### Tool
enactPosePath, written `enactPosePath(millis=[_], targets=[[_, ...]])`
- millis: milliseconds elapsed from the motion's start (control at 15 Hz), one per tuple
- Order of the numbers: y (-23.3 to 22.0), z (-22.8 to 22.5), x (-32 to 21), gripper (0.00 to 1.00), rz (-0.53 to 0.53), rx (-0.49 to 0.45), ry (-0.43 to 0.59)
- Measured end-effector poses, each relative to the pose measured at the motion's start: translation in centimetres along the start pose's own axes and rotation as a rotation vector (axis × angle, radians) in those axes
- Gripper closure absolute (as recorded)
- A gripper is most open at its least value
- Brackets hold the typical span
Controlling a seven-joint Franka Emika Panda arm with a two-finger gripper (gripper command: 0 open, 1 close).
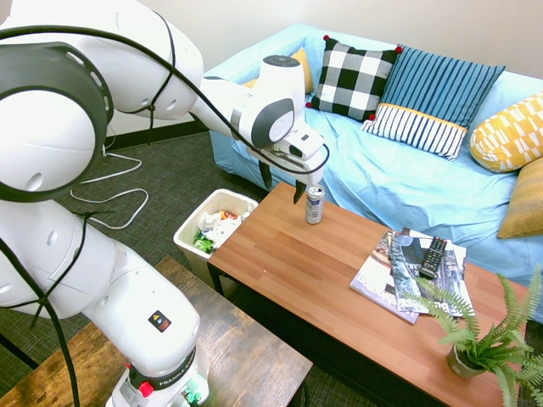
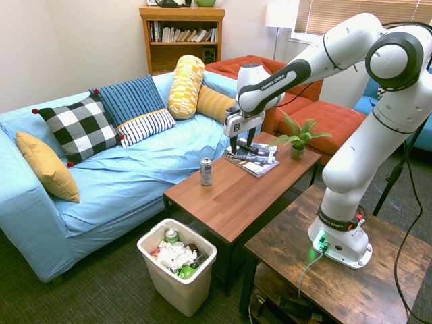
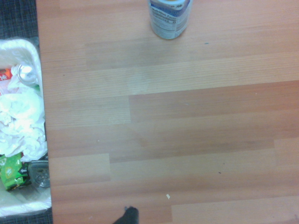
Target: Throw the can in the trash bin
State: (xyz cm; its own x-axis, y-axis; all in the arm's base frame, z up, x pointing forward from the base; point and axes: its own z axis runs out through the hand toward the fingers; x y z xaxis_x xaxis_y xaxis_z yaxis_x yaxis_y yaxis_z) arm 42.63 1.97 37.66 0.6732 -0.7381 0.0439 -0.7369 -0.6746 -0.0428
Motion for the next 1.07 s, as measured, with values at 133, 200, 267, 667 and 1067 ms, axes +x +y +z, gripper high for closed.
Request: enactPosePath(millis=[133,200,267,667,1067], targets=[[-0.1,0.2,0.0,0.00,0.001,-0.006,-0.005],[-0.4,0.1,0.0,0.00,0.006,-0.004,-0.001],[-1.1,-0.2,0.3,0.00,0.012,0.002,0.004],[-6.3,2.1,3.7,0.00,0.093,0.016,0.061],[-11.5,7.6,6.4,0.00,0.167,0.026,0.091]])
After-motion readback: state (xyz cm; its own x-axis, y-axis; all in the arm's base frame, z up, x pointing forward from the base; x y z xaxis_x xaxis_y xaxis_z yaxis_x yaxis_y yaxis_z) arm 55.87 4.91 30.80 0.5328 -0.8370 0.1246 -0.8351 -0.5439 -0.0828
